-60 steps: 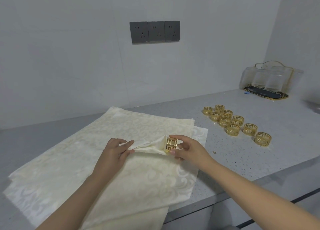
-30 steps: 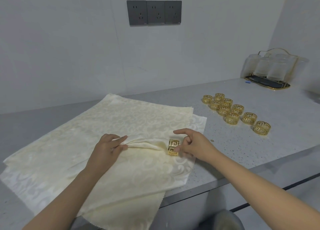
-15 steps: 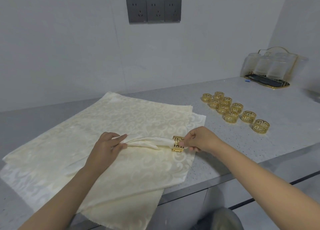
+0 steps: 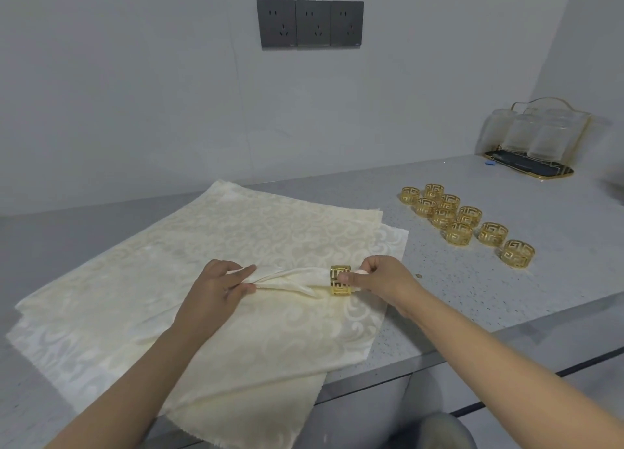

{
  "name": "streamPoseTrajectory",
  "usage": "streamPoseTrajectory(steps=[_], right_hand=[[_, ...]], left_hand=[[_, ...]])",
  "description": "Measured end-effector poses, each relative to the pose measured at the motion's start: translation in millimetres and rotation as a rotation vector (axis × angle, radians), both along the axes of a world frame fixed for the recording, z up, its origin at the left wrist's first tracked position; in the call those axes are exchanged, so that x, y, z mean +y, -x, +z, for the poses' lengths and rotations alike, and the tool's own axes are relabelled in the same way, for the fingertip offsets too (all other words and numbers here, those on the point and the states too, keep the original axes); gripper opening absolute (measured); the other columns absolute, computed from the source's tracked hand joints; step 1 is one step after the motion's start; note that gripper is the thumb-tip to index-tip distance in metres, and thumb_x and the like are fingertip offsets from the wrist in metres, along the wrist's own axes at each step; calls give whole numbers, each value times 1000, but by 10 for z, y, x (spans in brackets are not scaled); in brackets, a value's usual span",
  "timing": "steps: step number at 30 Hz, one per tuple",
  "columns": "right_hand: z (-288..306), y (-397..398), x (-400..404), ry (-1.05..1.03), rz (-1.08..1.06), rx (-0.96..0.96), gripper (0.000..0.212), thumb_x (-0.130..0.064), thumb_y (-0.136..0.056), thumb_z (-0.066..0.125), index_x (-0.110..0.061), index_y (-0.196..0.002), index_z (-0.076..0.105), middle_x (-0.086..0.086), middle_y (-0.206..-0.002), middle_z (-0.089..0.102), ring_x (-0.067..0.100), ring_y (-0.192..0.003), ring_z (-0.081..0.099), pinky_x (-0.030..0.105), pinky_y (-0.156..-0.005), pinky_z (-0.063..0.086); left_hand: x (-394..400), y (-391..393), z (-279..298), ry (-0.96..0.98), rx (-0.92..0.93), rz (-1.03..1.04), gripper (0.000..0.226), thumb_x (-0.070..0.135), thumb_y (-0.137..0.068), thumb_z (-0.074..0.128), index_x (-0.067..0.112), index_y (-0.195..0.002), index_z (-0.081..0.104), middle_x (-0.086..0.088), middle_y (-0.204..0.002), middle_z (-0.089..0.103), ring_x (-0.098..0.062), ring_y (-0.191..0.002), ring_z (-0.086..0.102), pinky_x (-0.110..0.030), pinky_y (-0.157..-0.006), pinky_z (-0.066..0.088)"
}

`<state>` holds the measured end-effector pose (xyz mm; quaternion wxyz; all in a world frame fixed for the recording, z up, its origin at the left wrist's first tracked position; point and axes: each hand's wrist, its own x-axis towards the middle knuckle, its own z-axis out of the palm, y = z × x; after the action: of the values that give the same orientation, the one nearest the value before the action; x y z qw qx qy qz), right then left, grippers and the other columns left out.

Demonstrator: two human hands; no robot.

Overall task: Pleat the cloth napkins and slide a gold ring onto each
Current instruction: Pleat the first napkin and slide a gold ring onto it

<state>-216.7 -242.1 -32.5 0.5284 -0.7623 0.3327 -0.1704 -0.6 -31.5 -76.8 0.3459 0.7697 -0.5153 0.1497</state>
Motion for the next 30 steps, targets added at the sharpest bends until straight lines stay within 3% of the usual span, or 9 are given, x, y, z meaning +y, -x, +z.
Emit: streamPoseTrajectory(steps=[7, 12, 15, 17, 18, 20, 22, 25, 30], right_hand=[[-116, -9, 69, 34, 12, -84, 51, -29, -75, 79, -19, -53, 34, -11, -45, 31, 1, -37, 28, 14, -41, 22], [-68, -92, 79, 89, 31, -49, 63, -35, -71, 81, -21, -53, 22, -5, -52, 20, 8, -47, 19, 27, -49, 13], [-38, -109, 74, 136, 50, 0, 62, -34, -69, 82, -20, -55, 23, -5, -54, 23, 10, -50, 23, 27, -50, 15], [-23, -98, 62, 227, 78, 33, 48, -33, -68, 83, -18, -64, 38, -4, -65, 41, 10, -58, 37, 23, -51, 25], [-4, -95, 60, 256, 99, 43, 40, -32, -67, 84, -17, -77, 48, -4, -80, 50, 10, -69, 45, 21, -56, 31], [58, -80, 48, 300, 171, 79, 56, -31, -69, 83, -24, -115, 52, -7, -109, 52, 10, -91, 50, 18, -68, 38], [129, -86, 29, 408, 285, 189, 68, -32, -73, 80, -30, -132, 47, -10, -121, 53, 8, -104, 51, 16, -77, 38], [203, -131, 47, 497, 387, 323, 61, -34, -75, 78, -30, -130, 52, -11, -123, 56, 7, -108, 49, 18, -86, 35], [217, -181, 65, 462, 413, 292, 58, -35, -71, 81, -31, -124, 55, -15, -112, 54, 6, -106, 51, 18, -87, 38]], left_hand=[[12, 36, 22, -26, 6, -8, 32, 24, -77, 66, 13, -106, 74, -1, -93, 64, -9, -93, 46, -4, -86, 30], [9, 59, 39, -35, -8, -19, 31, 22, -76, 67, 12, -105, 74, -3, -92, 65, -10, -92, 47, -4, -87, 29], [18, 53, 40, -33, -5, -17, 31, 22, -77, 67, 13, -105, 74, -2, -93, 65, -10, -92, 47, 0, -88, 26], [21, 48, 41, -35, 6, -14, 31, 23, -77, 67, 13, -106, 74, -2, -93, 65, -10, -93, 46, 0, -88, 26], [22, 45, 40, -38, 5, -14, 32, 24, -77, 67, 13, -106, 74, -3, -93, 65, -10, -93, 46, 0, -88, 26], [17, 44, 43, -42, 0, -21, 32, 24, -77, 67, 12, -106, 74, -3, -92, 65, -10, -92, 46, 0, -87, 27], [10, 51, 46, -36, 4, -23, 32, 24, -77, 67, 13, -106, 73, -2, -92, 65, -9, -92, 46, -1, -87, 27], [10, 51, 47, -26, 6, -19, 32, 25, -78, 66, 14, -107, 73, -2, -93, 65, -9, -93, 46, -3, -87, 27], [7, 35, 93, 3, 36, 18, 27, 20, -83, 71, 17, -110, 72, 0, -96, 65, -8, -96, 47, -8, -84, 29]])
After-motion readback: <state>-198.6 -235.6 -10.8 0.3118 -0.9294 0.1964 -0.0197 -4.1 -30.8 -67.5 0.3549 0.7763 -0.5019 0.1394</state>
